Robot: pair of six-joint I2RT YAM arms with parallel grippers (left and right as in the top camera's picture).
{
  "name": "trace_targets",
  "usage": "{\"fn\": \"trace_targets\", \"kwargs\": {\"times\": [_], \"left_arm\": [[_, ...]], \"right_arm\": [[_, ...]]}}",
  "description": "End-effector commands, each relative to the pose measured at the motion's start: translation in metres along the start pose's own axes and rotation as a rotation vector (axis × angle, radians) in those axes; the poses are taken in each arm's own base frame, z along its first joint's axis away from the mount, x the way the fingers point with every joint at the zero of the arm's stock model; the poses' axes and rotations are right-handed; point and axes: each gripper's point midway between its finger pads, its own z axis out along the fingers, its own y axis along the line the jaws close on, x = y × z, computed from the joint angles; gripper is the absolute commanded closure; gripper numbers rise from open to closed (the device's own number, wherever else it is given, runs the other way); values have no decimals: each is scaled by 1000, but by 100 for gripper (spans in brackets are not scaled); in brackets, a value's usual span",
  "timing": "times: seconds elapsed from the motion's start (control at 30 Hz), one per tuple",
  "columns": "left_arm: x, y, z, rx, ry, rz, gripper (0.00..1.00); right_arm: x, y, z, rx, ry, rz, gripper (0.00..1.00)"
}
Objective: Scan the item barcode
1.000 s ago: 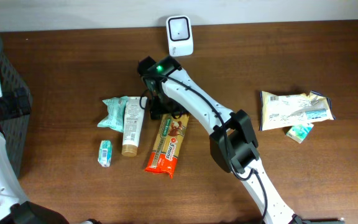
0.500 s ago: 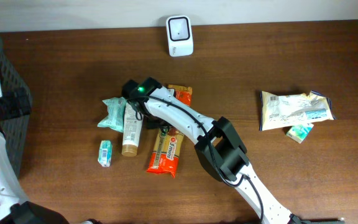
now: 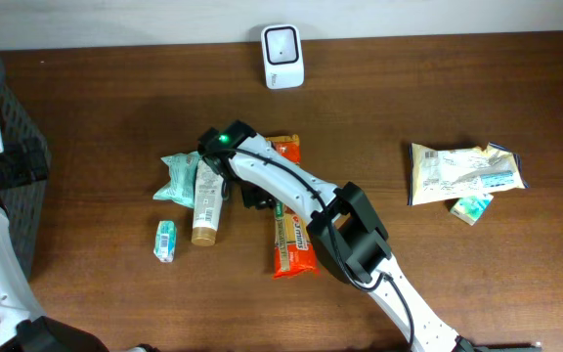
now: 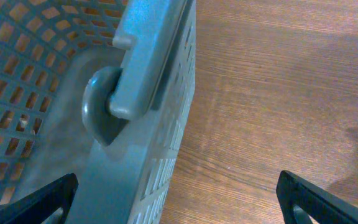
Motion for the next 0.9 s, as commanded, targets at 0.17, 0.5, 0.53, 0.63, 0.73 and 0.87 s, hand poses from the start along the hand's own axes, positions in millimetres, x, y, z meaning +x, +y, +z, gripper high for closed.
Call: {"fn": "trace_targets", "kwargs": {"times": [0.17,0.5,0.53,0.63,0.73,0.87], "left_arm": [[-1,0,1,9,-2,-4,1],[-1,0,1,9,-2,-5,1],[-1,0,1,9,-2,-5,1],[-1,0,1,8,-2,-5,1],[-1,0,1,9,-2,-5,1],[-1,0,1,9,-2,-5,1]], "right_arm": [[-6,28,-121,-787,-40,-336,79],[-6,31,-95,-1350,62,-368,78],[-6,33,-76,-1343,71,-356,78],[-7,26,-42,-1275,77,-330,70],[-13,19,-33,-1213,34,-366,25],[-30,-5,-28,-1088,-10,-351,1]]}}
